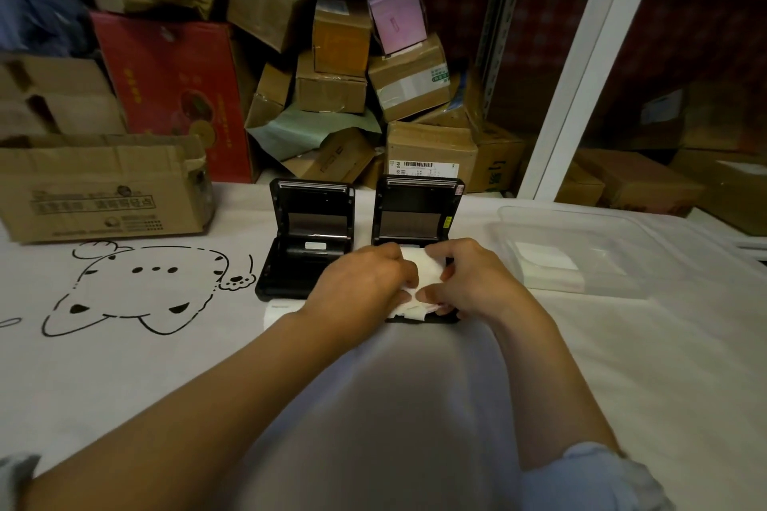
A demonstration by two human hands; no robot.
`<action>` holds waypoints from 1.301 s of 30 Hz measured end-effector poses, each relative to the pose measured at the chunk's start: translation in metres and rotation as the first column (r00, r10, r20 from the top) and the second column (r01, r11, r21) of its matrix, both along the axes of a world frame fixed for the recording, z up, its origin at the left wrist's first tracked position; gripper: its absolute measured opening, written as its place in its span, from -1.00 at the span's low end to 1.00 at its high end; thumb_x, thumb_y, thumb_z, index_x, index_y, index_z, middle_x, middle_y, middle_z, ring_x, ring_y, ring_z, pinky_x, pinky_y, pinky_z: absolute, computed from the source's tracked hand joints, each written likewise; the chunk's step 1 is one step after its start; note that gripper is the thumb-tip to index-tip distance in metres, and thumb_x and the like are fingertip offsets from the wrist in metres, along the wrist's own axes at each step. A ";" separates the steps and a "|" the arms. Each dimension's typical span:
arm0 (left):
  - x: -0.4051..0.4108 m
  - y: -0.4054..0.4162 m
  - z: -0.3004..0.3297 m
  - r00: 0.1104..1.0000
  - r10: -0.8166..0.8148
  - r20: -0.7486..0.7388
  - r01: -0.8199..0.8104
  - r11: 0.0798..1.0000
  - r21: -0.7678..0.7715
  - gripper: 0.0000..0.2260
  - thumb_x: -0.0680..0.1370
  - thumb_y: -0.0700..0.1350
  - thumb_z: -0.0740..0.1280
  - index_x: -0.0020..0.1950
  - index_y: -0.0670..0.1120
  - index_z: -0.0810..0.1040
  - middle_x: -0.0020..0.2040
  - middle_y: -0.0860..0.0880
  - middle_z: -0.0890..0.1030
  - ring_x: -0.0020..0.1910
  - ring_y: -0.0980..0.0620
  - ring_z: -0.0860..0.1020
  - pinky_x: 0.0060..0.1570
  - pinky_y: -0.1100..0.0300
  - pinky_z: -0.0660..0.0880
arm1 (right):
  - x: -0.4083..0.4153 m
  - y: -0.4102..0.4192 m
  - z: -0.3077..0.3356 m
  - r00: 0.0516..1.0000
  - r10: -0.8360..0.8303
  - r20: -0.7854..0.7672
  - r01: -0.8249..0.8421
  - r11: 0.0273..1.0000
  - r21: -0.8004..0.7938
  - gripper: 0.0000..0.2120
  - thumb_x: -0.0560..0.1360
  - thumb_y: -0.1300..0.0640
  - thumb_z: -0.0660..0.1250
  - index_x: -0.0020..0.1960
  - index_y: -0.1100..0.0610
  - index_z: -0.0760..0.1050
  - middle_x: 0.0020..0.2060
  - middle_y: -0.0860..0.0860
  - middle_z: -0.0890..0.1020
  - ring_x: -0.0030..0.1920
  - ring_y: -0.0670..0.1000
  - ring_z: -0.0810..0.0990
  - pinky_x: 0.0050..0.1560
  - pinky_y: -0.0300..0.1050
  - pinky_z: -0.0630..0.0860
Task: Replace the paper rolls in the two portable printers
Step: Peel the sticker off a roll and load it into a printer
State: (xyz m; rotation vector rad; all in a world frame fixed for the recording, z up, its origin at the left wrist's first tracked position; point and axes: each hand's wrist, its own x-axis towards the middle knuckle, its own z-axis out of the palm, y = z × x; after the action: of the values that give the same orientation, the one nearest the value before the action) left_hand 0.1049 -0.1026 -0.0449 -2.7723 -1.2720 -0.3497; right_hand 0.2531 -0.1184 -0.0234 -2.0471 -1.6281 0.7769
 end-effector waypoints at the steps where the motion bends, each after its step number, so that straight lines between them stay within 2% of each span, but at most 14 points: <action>1: -0.001 0.000 0.001 1.000 0.003 0.018 -0.003 1.000 -0.027 -0.70 0.57 0.00 0.25 0.31 0.07 0.44 0.25 0.02 0.45 0.20 0.00 0.45 0.08 0.13 0.46 | -0.001 0.000 0.000 1.000 -0.004 -0.001 0.004 1.000 -0.002 -0.35 0.41 0.17 0.49 0.43 0.00 0.32 0.07 0.04 0.55 -0.23 -0.01 0.69 -0.21 -0.17 0.60; 7: -0.002 -0.003 0.004 1.000 0.013 -0.021 -0.015 0.996 -0.084 -0.59 0.50 0.10 0.33 0.33 0.09 0.41 0.28 0.02 0.42 0.23 -0.01 0.44 0.14 0.10 0.47 | -0.002 -0.002 0.002 0.999 0.024 0.024 -0.024 1.000 -0.004 -0.30 0.40 0.16 0.50 0.45 -0.01 0.29 0.09 0.02 0.53 -0.21 -0.04 0.66 -0.14 -0.17 0.61; 10: -0.001 -0.003 0.003 1.000 0.014 -0.021 -0.016 0.997 -0.078 -0.56 0.48 0.12 0.35 0.33 0.09 0.39 0.29 0.02 0.41 0.24 -0.01 0.43 0.16 0.09 0.47 | 0.000 -0.002 0.002 0.993 0.062 0.097 -0.062 0.998 -0.010 -0.26 0.38 0.12 0.51 0.47 0.00 0.26 0.29 0.05 0.48 0.14 0.05 0.55 0.21 -0.02 0.51; 12: -0.001 -0.004 0.004 0.999 0.008 -0.037 -0.010 0.997 -0.074 -0.53 0.46 0.14 0.37 0.33 0.09 0.38 0.29 0.02 0.41 0.24 -0.01 0.42 0.16 0.10 0.47 | 0.002 -0.002 0.003 0.991 0.082 0.107 -0.081 0.997 -0.014 -0.25 0.39 0.12 0.51 0.48 0.00 0.24 0.32 0.04 0.45 0.26 0.08 0.47 0.27 -0.04 0.46; 13: -0.001 -0.004 0.004 0.999 0.001 -0.049 -0.004 0.997 -0.071 -0.50 0.45 0.16 0.38 0.34 0.08 0.38 0.28 0.02 0.41 0.24 -0.01 0.42 0.15 0.10 0.47 | 0.003 -0.002 0.003 0.992 0.089 0.093 -0.088 0.996 -0.017 -0.26 0.40 0.14 0.50 0.49 0.00 0.24 0.30 0.04 0.46 0.22 0.07 0.50 0.21 -0.08 0.48; 15: 0.000 -0.004 0.004 0.997 -0.020 -0.074 0.016 0.998 -0.053 -0.46 0.42 0.18 0.39 0.34 0.07 0.37 0.27 0.01 0.40 0.23 -0.02 0.41 0.11 0.10 0.48 | 0.005 -0.003 0.003 0.996 0.089 0.030 -0.088 0.996 -0.023 -0.28 0.41 0.19 0.49 0.48 0.01 0.25 0.14 0.02 0.49 -0.06 -0.02 0.61 -0.10 -0.21 0.55; 18: -0.001 -0.005 0.001 0.992 -0.051 -0.115 0.047 0.998 -0.037 -0.41 0.40 0.20 0.40 0.35 0.07 0.32 0.29 0.00 0.36 0.25 -0.01 0.38 0.13 0.10 0.48 | 0.009 -0.001 0.002 0.996 0.079 -0.036 -0.080 0.996 -0.037 -0.30 0.42 0.24 0.48 0.47 0.03 0.27 -0.04 -0.01 0.50 -0.31 -0.11 0.57 -0.42 -0.31 0.44; 21: -0.003 -0.006 -0.001 0.990 -0.051 -0.132 0.046 0.998 -0.037 -0.39 0.42 0.21 0.38 0.38 0.06 0.28 0.31 -0.01 0.34 0.26 -0.01 0.36 0.14 0.12 0.46 | 0.011 0.001 0.001 0.995 0.054 -0.086 -0.058 0.997 -0.044 -0.35 0.44 0.27 0.45 0.46 0.04 0.29 -0.13 0.00 0.52 -0.35 -0.10 0.58 -0.48 -0.31 0.44; 25: -0.002 -0.012 -0.006 0.997 -0.021 -0.074 0.028 0.996 0.089 -0.61 0.54 0.08 0.25 0.34 0.01 0.36 0.25 -0.04 0.43 0.20 -0.03 0.42 0.04 0.10 0.51 | 0.013 0.004 -0.001 0.995 0.016 -0.100 -0.019 0.999 -0.029 -0.44 0.49 0.33 0.36 0.43 0.05 0.34 0.02 0.10 0.58 -0.34 -0.07 0.61 -0.46 -0.28 0.51; 30: -0.004 -0.014 -0.019 0.998 -0.067 0.008 0.065 0.981 0.182 -0.87 0.46 -0.09 0.38 0.00 -0.03 0.60 -0.10 -0.04 0.62 -0.12 -0.05 0.59 -0.32 0.07 0.58 | 0.014 0.005 -0.004 0.993 -0.004 -0.119 0.003 1.000 -0.005 -0.47 0.45 0.31 0.42 0.37 0.06 0.39 0.03 0.11 0.63 -0.34 -0.05 0.66 -0.46 -0.27 0.52; 32: -0.005 -0.014 -0.024 0.994 -0.098 0.056 0.087 0.980 0.179 -0.88 0.43 -0.11 0.42 -0.05 -0.03 0.60 -0.11 -0.03 0.63 -0.13 -0.03 0.60 -0.33 0.08 0.59 | 0.014 0.007 -0.004 0.993 -0.035 -0.109 0.039 0.998 0.042 -0.55 0.46 0.27 0.42 0.31 0.06 0.45 0.01 0.10 0.64 -0.29 -0.03 0.66 -0.37 -0.23 0.55; 34: -0.005 -0.016 -0.024 0.982 -0.149 0.113 0.129 0.977 0.167 -0.92 0.46 -0.12 0.38 -0.06 -0.04 0.56 -0.10 -0.03 0.63 -0.13 -0.03 0.61 -0.29 0.10 0.58 | 0.015 0.010 -0.006 0.995 -0.088 -0.037 0.092 0.987 0.131 -0.65 0.49 0.21 0.39 0.26 0.03 0.51 0.09 0.06 0.64 -0.09 0.02 0.65 -0.08 -0.11 0.59; 36: -0.005 -0.017 -0.024 0.975 -0.164 0.148 0.143 0.980 0.140 -0.96 0.51 -0.12 0.32 -0.06 -0.05 0.49 -0.13 -0.04 0.61 -0.18 -0.04 0.58 -0.30 0.15 0.50 | 0.013 0.012 -0.008 0.995 -0.096 -0.013 0.097 0.975 0.199 -0.71 0.54 0.21 0.33 0.24 0.04 0.55 0.20 0.02 0.60 0.13 0.05 0.57 0.17 -0.08 0.50; 39: -0.006 -0.017 -0.022 0.976 -0.147 0.161 0.128 0.984 0.123 -0.94 0.57 -0.08 0.21 0.01 -0.04 0.41 -0.18 -0.04 0.57 -0.26 -0.08 0.54 -0.35 0.12 0.40 | 0.008 0.012 -0.012 1.000 -0.020 -0.019 0.023 0.976 0.216 -0.73 0.56 0.21 0.29 0.23 0.05 0.57 0.27 -0.01 0.55 0.27 0.04 0.48 0.25 -0.08 0.43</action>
State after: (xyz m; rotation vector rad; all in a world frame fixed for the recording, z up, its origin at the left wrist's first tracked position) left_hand 0.0990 -0.1198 -0.0670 -2.7911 -1.0553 -0.6590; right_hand 0.2608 -0.1067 -0.0357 -1.8972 -1.6026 0.5799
